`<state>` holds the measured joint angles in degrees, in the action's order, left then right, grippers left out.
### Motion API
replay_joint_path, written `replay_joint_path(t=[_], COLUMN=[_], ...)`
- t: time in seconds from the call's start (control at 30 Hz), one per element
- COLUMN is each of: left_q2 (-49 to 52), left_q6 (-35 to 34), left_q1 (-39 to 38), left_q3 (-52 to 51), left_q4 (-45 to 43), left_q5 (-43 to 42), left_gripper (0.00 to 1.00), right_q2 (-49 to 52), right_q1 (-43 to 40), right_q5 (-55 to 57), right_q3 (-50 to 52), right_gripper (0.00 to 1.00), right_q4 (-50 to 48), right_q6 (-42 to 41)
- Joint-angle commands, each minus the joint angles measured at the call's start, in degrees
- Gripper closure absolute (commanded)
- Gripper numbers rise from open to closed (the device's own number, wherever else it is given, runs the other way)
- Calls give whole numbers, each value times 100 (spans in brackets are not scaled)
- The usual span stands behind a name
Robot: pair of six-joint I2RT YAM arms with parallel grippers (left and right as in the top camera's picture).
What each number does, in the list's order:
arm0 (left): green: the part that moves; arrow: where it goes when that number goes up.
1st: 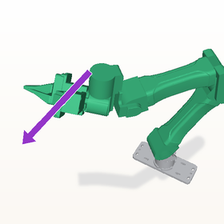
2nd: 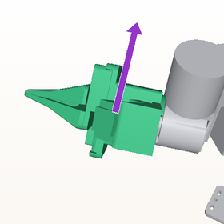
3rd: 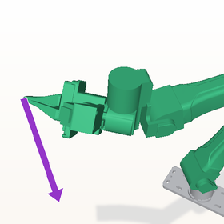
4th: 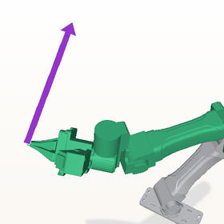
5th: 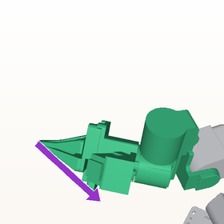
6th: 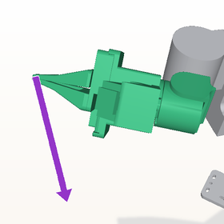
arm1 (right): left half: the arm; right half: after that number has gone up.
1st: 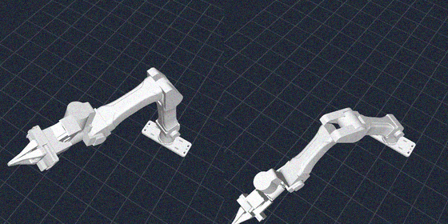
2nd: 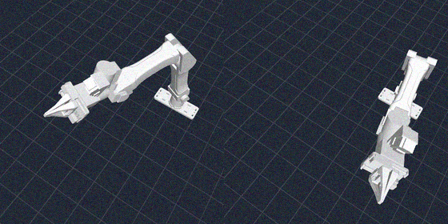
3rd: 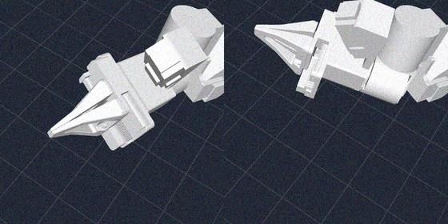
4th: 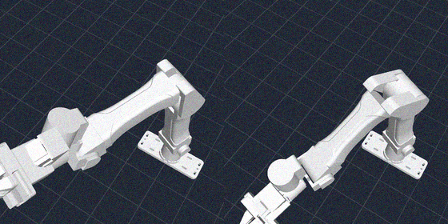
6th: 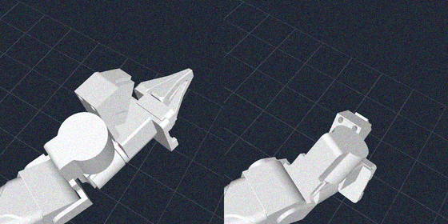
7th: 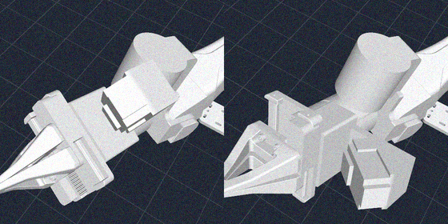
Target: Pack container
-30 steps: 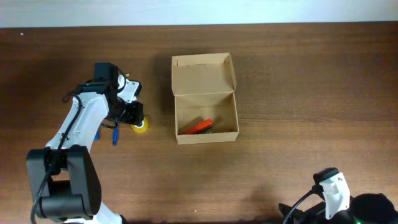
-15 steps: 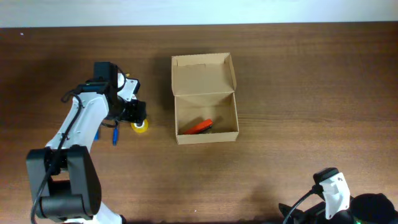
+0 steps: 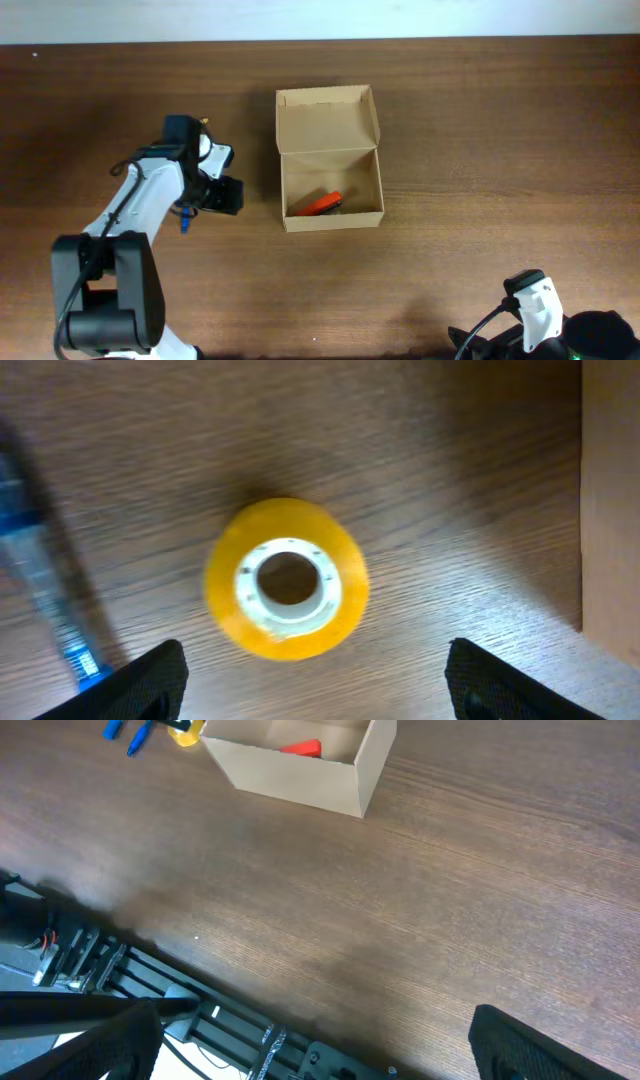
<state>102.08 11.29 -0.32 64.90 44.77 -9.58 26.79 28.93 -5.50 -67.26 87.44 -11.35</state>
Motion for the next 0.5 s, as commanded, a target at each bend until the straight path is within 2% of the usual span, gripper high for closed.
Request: replay_joint_path(t=[0.0, 0.23, 0.47], left_q2=[-149, -149, -144], left_q6=[-13, -310, -315], left_q1=[-87, -208, -212], left_q3=[-151, -310, -310], left_q4=[-157, -435, -575], left_q5=[-42, 671, 699], left_gripper=[18, 18, 18], right_q2=[-24, -24, -24], right_q1=[26, 26, 26], right_q5=[-31, -31, -31], right_q3=[26, 26, 26], right_gripper=[1, 1, 1], right_q4=[-2, -2, -2], right_q6=[42, 42, 42])
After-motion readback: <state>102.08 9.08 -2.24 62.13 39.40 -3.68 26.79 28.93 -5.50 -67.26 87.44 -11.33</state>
